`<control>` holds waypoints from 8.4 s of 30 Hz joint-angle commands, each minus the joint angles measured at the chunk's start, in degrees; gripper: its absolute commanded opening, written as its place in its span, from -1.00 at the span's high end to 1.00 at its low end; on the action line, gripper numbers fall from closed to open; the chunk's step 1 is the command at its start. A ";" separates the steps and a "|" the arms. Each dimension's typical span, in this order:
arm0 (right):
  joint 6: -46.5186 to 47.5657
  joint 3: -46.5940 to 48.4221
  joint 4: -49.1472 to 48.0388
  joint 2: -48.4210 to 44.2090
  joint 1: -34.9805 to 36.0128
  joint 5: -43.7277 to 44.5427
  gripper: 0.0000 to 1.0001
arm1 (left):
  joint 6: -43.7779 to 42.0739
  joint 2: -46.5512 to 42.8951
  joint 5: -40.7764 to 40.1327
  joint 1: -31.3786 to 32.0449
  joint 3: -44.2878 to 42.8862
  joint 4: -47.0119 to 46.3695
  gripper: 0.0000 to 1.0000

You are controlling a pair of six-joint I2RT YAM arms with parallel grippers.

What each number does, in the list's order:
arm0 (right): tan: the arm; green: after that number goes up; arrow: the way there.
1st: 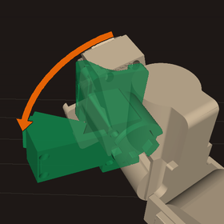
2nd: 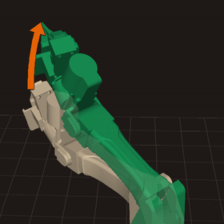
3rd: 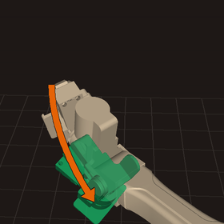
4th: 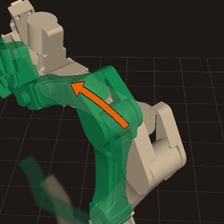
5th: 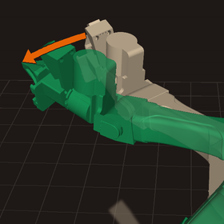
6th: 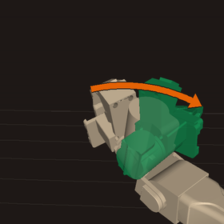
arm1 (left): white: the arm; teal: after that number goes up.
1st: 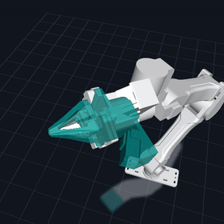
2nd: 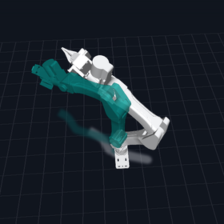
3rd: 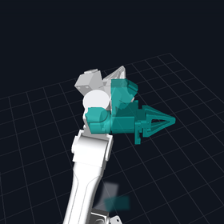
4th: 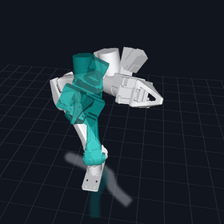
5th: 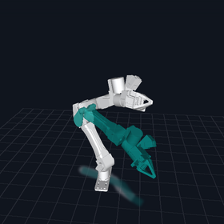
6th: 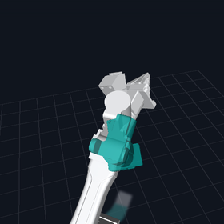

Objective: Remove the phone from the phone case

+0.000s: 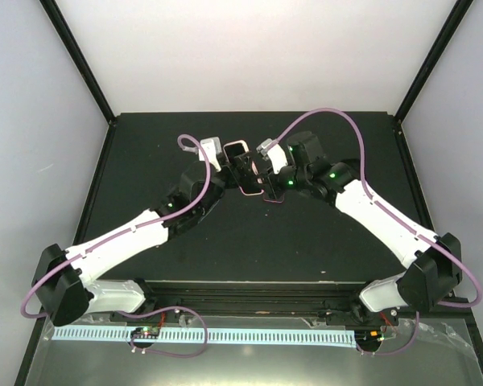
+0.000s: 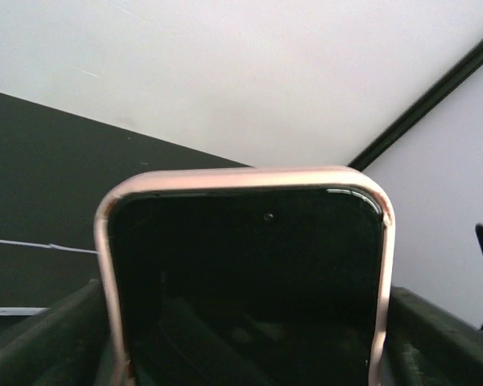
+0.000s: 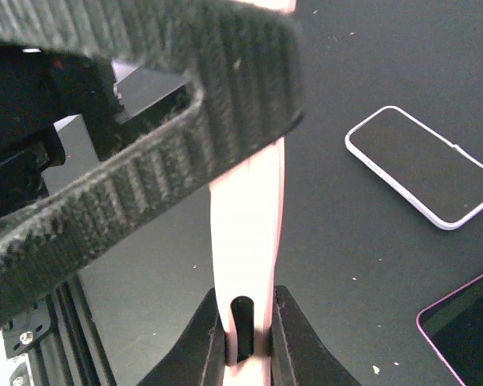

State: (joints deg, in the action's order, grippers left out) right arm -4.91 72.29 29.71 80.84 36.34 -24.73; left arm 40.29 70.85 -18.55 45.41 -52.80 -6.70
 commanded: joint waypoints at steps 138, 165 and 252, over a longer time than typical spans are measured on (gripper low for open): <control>52.35 -12.63 30.89 -19.08 -9.27 -35.73 0.68 | -16.20 -5.31 80.51 -6.26 0.19 -6.33 0.97; 68.95 -2.86 39.91 -16.22 -7.07 -25.63 0.74 | -1.45 -2.18 88.35 -6.26 1.05 -15.82 0.97; 61.22 -13.20 23.40 -15.78 -5.40 -21.80 0.37 | 1.81 -7.41 90.95 -6.74 2.16 -13.48 0.97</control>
State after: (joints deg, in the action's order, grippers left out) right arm 53.39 60.60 58.08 63.13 31.27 -57.10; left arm 36.91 67.22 63.75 37.10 -48.38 -13.28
